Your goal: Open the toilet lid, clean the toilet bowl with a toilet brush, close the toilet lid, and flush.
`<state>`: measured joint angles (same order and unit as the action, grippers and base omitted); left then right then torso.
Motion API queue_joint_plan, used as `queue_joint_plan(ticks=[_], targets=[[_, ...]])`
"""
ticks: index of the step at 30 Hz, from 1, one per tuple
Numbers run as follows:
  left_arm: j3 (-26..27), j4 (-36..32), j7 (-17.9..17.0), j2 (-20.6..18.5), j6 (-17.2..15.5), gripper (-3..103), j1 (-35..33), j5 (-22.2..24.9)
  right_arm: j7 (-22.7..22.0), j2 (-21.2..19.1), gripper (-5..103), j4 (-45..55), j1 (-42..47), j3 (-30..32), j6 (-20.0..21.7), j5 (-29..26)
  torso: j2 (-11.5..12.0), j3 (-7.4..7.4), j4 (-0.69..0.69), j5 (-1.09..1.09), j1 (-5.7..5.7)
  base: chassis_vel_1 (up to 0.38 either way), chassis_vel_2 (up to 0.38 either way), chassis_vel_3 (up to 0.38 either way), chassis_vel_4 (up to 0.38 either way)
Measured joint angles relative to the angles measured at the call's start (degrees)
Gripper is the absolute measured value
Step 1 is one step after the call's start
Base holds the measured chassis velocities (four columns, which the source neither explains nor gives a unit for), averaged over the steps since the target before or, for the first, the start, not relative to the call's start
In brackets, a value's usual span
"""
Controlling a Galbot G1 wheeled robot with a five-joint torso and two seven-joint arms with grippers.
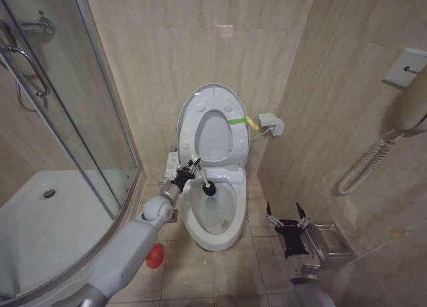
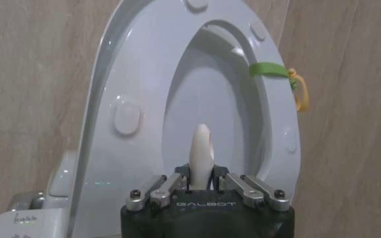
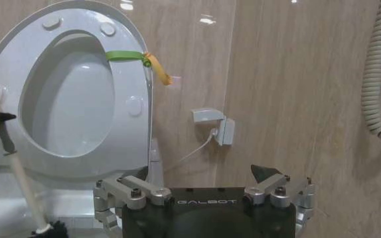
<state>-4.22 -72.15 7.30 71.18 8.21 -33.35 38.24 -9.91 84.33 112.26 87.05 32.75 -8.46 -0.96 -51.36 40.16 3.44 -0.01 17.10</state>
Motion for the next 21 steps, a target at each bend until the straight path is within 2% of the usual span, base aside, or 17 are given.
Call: queue_joint_plan(ticks=[12, 17, 21], targets=[[-2.1, 9.0, -0.6, 3.4, 2.4, 22, 0.6, -4.4, 0.0, 0.0, 100, 0.0, 0.0, 0.0, 0.0, 0.0, 0.0, 0.00, -0.01, 0.00, 0.00, 0.000, 0.000, 0.000, 0.000], [-2.4, 15.0, 1.2, 5.2, 6.2, 22, 1.7, -5.9, 0.0, 0.0, 100, 0.0, 0.0, 0.0, 0.0, 0.0, 0.0, 0.00, -0.02, 0.00, 0.00, 0.000, 0.000, 0.000, 0.000], [-2.6, 17.5, 2.0, 6.3, 7.3, 22, 2.4, -6.2, 0.0, 0.0, 100, 0.0, 0.0, 0.0, 0.0, 0.0, 0.0, 0.00, -0.01, 0.00, 0.00, 0.000, 0.000, 0.000, 0.000]])
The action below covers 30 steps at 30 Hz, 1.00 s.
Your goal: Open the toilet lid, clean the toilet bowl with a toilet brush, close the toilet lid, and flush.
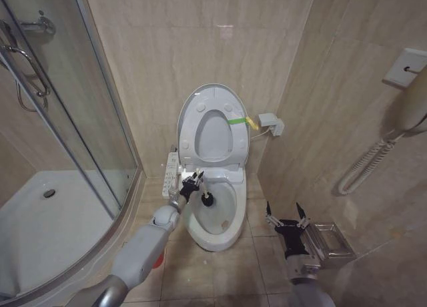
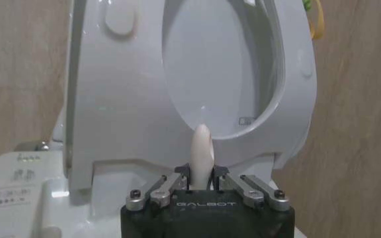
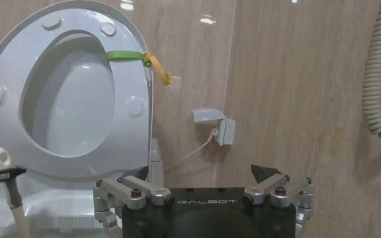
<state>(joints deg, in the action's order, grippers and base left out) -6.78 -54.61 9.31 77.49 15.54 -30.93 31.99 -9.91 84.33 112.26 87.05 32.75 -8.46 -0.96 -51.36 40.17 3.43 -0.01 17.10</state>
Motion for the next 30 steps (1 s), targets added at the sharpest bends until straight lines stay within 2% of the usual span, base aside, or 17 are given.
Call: queue_joint_plan(ticks=[12, 30], targets=[[-0.2, 8.4, 4.8, 4.4, 5.1, 22, 1.8, -0.5, 0.0, 0.0, 100, 0.0, 0.0, 0.0, 0.0, 0.0, 0.0, 0.00, 0.01, 0.00, 0.00, 0.000, 0.000, 0.000, 0.000], [1.9, 9.0, 4.8, 3.1, 5.8, 22, 0.5, -1.7, 0.0, 0.0, 100, 0.0, 0.0, 0.0, 0.0, 0.0, 0.0, 0.00, 0.00, 0.01, 0.00, 0.000, 0.000, 0.000, 0.000]])
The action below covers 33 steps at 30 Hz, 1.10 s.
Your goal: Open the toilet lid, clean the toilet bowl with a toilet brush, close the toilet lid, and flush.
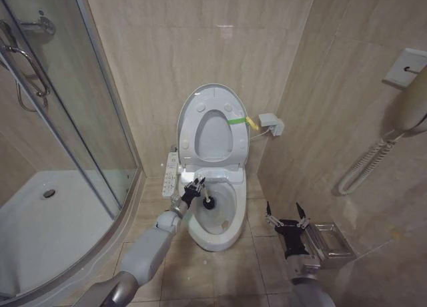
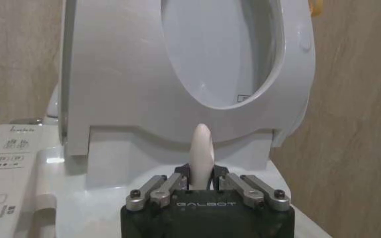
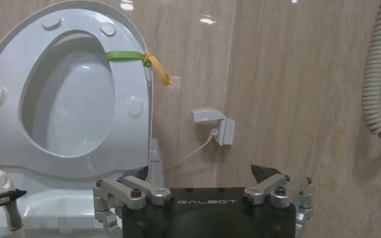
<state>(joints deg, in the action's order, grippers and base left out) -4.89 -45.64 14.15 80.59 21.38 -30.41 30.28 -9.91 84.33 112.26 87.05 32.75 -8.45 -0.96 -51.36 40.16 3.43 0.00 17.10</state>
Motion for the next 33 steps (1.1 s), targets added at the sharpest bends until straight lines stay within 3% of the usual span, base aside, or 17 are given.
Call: queue_joint_plan(ticks=[11, 24, 33], targets=[[-3.2, -26.2, -9.0, -6.2, -9.2, 22, -8.4, 0.0, 0.0, 0.0, 100, 0.0, 0.0, 0.0, 0.0, 0.0, 0.0, 0.00, 0.00, 0.00, 0.00, 0.000, 0.000, 0.000, 0.000], [-1.6, -41.8, -11.1, -12.1, -12.1, 22, -16.3, -1.6, 0.0, 0.0, 100, 0.0, 0.0, 0.0, 0.0, 0.0, 0.0, -0.01, 0.01, 0.00, -0.01, 0.000, 0.000, 0.000, 0.000], [-1.6, -44.7, -9.9, -13.0, -10.4, 22, -18.6, -0.1, 0.0, 0.0, 100, 0.0, 0.0, 0.0, 0.0, 0.0, 0.0, 0.00, 0.00, 0.00, -0.01, 0.000, 0.000, 0.000, 0.000]])
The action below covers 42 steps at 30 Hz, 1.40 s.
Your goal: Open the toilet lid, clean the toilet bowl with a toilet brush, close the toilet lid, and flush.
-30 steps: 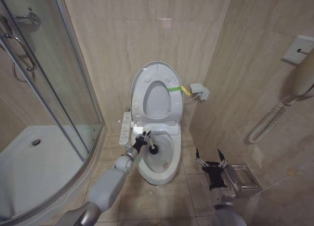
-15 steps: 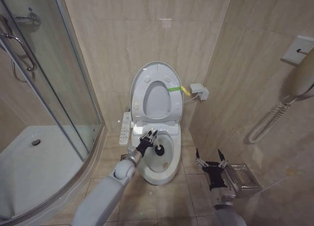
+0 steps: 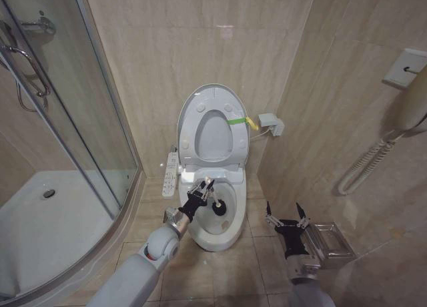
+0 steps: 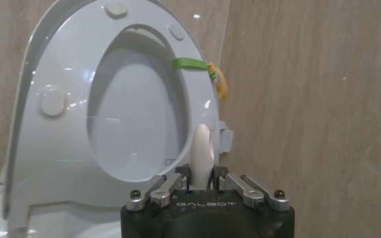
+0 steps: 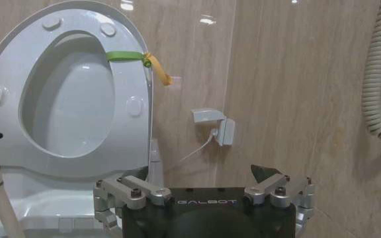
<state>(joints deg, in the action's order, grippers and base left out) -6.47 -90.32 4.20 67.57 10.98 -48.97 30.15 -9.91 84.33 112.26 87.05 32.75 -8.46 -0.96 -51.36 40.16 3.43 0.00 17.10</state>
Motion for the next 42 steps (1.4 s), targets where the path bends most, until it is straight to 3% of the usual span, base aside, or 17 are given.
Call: queue_joint_plan(ticks=[4, 24, 35, 42], targets=[[-1.2, 1.1, 0.6, 1.4, 1.3, 22, 0.0, 0.2, 0.0, 0.0, 100, 0.0, 0.0, 0.0, 0.0, 0.0, 0.0, 0.00, 0.01, 0.00, 0.00, 0.000, 0.000, 0.000, 0.000], [-5.4, 6.5, -2.0, 4.0, 0.8, 22, 0.0, 0.8, 0.0, 0.0, 100, 0.0, 0.0, 0.0, 0.0, 0.0, 0.0, 0.00, -0.01, -0.02, 0.00, 0.000, 0.000, 0.000, 0.000], [-4.8, 15.1, 0.3, 5.3, 4.3, 22, 2.8, -0.7, 0.0, 0.0, 100, 0.0, 0.0, 0.0, 0.0, 0.0, 0.0, 0.01, 0.01, 0.00, 0.01, 0.000, 0.000, 0.000, 0.000], [-5.4, 13.6, -0.4, 5.3, 3.8, 22, 2.2, -0.7, 0.0, 0.0, 100, 0.0, 0.0, 0.0, 0.0, 0.0, 0.0, 0.01, 0.00, -0.01, 0.01, 0.000, 0.000, 0.000, 0.000]])
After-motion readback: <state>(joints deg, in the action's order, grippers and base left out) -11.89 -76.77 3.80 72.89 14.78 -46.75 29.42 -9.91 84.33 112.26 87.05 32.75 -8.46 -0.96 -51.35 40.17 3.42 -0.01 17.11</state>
